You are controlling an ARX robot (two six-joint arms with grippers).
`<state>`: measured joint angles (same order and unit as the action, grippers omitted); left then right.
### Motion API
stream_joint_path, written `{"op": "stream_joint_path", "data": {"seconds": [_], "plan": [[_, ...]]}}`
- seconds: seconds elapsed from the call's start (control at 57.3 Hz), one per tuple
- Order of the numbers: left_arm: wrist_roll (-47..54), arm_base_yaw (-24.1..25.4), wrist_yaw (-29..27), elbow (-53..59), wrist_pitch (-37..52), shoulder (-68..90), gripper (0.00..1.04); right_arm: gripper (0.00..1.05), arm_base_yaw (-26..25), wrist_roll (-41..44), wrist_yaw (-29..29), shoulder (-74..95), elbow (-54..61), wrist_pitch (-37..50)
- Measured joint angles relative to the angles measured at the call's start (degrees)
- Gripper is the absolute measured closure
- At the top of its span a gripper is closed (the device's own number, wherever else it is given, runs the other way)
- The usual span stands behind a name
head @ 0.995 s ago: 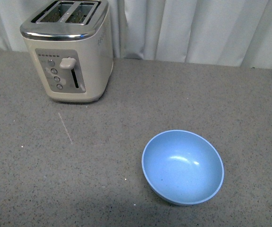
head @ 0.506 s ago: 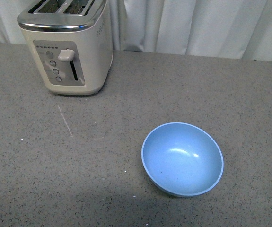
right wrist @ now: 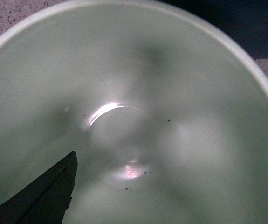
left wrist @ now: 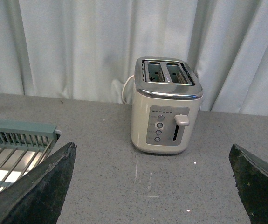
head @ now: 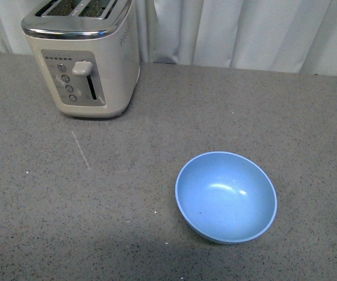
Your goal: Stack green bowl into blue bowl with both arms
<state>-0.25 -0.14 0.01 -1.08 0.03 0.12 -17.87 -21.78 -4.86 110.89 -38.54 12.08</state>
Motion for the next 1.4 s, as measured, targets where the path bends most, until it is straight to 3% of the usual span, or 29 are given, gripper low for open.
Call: {"op": "stream_joint_path", "data": {"seconds": [0.192,0.279,0.436,0.751,0.855,0.96,1.397], "plan": [[0.0,0.0,0.0,0.0,0.0,0.0,0.06,0.1,0.61,-1.09,0.37,0.44,0.09,1.75],[0.0,0.0,0.0,0.0,0.0,0.0,0.06,0.22,0.5,-1.36,0.22,0.42,0.2,2.27],[0.0,0.0,0.0,0.0,0.0,0.0,0.06,0.56,-0.85,-3.28,2.86,-2.36,0.35,2.36],[0.0,0.0,0.0,0.0,0.0,0.0,0.06,1.0,-2.08,-4.02,8.96,-9.7,2.03,2.05],[-0.02,0.0,0.0,0.0,0.0,0.0,0.06,1.02,-1.31,-5.4,11.32,-12.96,3.87,1.9],[0.0,0.0,0.02,0.0,0.0,0.0,0.06,1.02,2.51,-7.54,13.97,-18.69,5.7,1.55],[0.02,0.0,-0.02,0.0,0.0,0.0,0.06,1.02,28.76,-16.31,11.76,-27.36,12.76,6.1]]}}
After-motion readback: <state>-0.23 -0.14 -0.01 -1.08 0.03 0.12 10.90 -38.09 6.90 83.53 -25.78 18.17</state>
